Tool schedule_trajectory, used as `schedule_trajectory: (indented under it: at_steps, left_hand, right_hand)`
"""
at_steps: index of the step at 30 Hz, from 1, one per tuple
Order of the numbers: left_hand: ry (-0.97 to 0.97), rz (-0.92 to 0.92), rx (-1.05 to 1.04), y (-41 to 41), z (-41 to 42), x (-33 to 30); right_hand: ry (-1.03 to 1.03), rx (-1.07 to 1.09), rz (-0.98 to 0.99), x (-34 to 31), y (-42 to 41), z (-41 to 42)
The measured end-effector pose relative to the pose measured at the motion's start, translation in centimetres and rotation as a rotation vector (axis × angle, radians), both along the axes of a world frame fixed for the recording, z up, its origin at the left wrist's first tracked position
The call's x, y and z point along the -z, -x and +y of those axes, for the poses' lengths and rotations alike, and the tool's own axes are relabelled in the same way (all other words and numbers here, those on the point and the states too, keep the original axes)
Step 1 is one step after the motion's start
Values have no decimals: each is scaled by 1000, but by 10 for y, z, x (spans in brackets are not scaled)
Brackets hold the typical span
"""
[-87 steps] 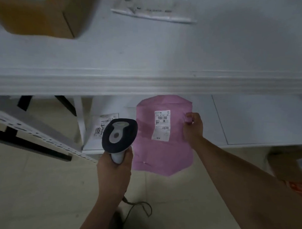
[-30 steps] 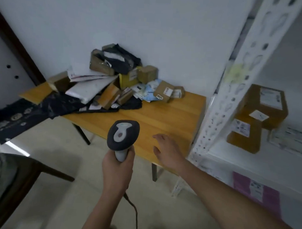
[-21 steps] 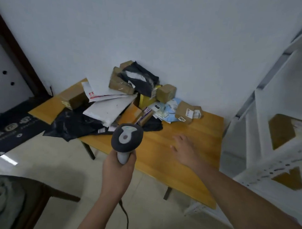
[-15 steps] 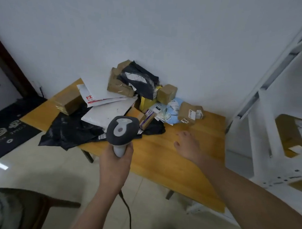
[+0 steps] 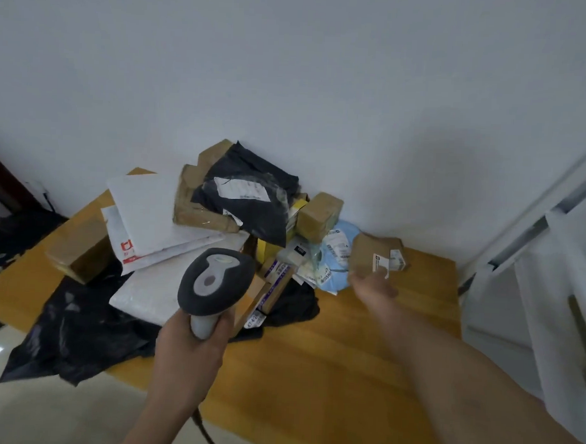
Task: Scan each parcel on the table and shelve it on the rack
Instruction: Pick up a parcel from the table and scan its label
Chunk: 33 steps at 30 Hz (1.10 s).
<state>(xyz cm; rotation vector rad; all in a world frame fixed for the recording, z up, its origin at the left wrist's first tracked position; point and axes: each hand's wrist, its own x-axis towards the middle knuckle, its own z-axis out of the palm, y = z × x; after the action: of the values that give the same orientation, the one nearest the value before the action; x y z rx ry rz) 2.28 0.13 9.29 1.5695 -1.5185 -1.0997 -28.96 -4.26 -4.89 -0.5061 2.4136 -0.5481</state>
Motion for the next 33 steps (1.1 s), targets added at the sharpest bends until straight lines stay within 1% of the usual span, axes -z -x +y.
schedule_trajectory:
  at_steps: [4,5,8,10,12,16,17,20,22,28,31,33]
  left_hand:
    - [-41,-31,36,37,-42,16]
    - [-51,-37,39,45,-49,21]
    - [-71,-45,58,66,-65,31]
    - [-90,-38,98,80,-73,35]
    - [-89,-44,148,92,-77,39]
    - [-109,-70,178,105,-76,43]
    - [-112,-84,187,107,-74,42]
    - [-104,-82,215,111,-65,36]
    - [-85,-66,249,111,-57,29]
    - [-4,42,359,101,-20,12]
    - [43,64,427,87,7,5]
    - [40,85,451,75,28,3]
  right_hand:
    - [5,238,-118,33,37,-24]
    - [33,318,-175,38,43,-28]
    - [214,595,-427,50,56,-29]
    - [323,726,-574,57,64,-29]
    - [385,772,-691,64,71,-28]
    - [476,745,-881,57,74,-22]
    - [493,734,-897,55,75,-19]
    - [534,593,-846,36,71,-4]
    - [572,466,-767,23,68,10]
    - [629,135,-372,-28,42,65]
    - [723,8,-198,-50,18,104]
    - [751,-94,35,-61,1,131]
